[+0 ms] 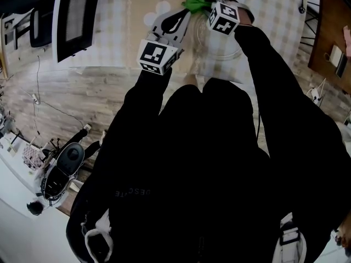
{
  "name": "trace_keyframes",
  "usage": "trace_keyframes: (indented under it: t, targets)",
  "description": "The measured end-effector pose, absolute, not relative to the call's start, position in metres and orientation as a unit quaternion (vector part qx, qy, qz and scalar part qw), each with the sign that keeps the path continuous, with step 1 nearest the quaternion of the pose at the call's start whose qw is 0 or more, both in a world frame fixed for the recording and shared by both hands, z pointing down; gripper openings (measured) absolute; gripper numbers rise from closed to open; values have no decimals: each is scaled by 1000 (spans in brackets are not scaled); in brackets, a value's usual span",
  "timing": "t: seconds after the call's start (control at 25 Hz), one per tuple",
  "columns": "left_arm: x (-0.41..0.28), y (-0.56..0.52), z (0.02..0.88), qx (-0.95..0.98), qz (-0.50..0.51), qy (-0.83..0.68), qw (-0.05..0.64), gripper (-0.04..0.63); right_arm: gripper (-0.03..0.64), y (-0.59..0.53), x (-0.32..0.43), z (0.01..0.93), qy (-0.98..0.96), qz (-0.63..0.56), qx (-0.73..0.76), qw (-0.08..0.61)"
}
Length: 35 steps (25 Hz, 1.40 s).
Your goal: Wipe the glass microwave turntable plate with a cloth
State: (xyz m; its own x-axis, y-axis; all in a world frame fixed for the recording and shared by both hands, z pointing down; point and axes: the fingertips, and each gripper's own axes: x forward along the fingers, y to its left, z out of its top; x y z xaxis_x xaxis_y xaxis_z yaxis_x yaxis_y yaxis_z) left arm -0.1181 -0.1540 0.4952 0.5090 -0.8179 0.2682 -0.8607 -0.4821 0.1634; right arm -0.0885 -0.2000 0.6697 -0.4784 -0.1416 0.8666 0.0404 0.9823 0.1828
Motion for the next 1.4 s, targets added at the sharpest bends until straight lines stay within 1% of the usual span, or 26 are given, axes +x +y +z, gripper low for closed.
trace_keyframes:
  t: [0.2,0.32,0.56,1.4]
  targets:
    - [-120,-138,498,856,76,-492,142,21,123,-180,-89,677,-842,-115,1,527]
    - [-120,-118,498,856,76,-491,141,21,121,-154,-86,679,-840,-108,-9,532]
    - [-120,-139,497,859,76,-487,142,21,121,-159,-89,680,-837,-105,-29,537]
    - [-115,-77,499,865,82,-474,141,21,122,-46,-84,682,-830,-69,-76,547]
